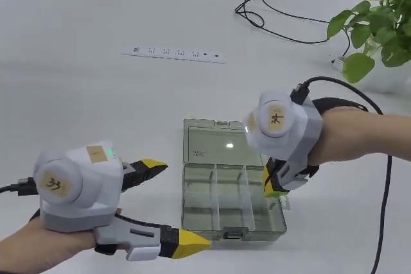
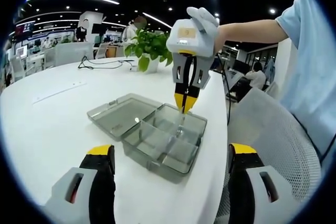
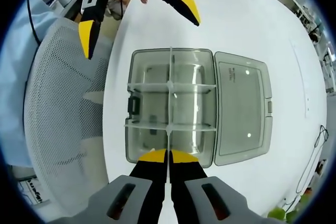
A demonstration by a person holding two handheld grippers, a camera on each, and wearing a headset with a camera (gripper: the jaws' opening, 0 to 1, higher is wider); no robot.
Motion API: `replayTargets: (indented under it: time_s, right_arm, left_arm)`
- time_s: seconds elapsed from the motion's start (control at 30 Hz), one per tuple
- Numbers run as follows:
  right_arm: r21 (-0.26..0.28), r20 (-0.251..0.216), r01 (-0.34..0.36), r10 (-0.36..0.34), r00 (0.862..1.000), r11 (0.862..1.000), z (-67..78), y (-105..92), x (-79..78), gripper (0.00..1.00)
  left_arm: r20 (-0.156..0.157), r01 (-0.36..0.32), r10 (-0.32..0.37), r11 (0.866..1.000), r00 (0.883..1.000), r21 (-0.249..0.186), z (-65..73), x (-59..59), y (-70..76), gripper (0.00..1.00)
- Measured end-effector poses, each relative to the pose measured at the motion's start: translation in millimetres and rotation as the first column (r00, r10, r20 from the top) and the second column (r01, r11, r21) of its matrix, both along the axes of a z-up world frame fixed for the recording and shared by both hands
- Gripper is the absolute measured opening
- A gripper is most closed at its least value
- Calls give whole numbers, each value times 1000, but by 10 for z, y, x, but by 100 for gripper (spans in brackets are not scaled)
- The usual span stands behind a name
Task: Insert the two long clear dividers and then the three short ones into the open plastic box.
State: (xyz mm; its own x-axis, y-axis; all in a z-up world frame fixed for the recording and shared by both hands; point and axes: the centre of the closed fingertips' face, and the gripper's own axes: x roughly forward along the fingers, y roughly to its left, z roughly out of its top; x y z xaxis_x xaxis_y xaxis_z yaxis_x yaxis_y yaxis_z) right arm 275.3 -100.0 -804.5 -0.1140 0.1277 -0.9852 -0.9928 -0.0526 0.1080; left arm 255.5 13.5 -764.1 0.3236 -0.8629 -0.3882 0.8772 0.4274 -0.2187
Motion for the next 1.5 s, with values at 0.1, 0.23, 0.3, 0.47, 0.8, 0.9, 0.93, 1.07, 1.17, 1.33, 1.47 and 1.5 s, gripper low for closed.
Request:
replayTargets:
  time_s: [0.1,0.23,0.3,0.47,0.8,0.9,0.93,1.07,1.17,1.33,1.47,1.5]
  right_arm:
    - [-4,3,-3,3,1000,1000,-44,2,0,2]
    - [-12,5,-3,3,1000,1000,-97,-4,0,2]
    - [-14,10,-1,1,1000,1000,-113,-6,-5,2]
    - [-22,24,2,-1,1000,1000,-191,-2,-9,2]
    - [-17,37,-2,3,999,1000,-202,-1,-8,2]
    - [-6,34,4,-4,999,1000,-208,3,-8,2]
    - [0,34,-1,1,999,1000,-211,2,-10,3]
    - [46,76,-13,10,997,999,-159,19,57,16]
    - [94,74,26,-33,997,995,-65,27,94,17]
    - [218,70,90,-107,992,972,79,15,98,29]
    - [303,41,175,-196,980,937,158,-19,28,36]
    - [323,31,192,-213,977,927,177,-20,8,38]
  left_arm:
    - [-1,-4,4,1000,1000,2,-6,0,17,91]
    - [-5,-7,7,1000,1000,5,-22,0,35,91]
    - [-4,-9,9,1000,1000,3,-23,2,38,91]
    - [-5,-10,10,1000,1000,2,-16,2,26,90]
    - [3,-17,17,1000,1000,1,-7,-4,28,90]
    - [4,-15,15,1000,1000,3,-10,-16,32,90]
    - [4,-16,16,1000,1000,2,-8,-17,34,90]
    - [5,-19,19,1000,1000,2,-2,-10,50,90]
    - [8,-20,19,1000,1000,5,6,-4,65,90]
    - [14,-23,23,1000,1000,8,27,16,94,90]
    - [17,-28,28,1000,999,8,45,26,119,90]
    - [18,-29,29,1000,999,8,49,25,123,90]
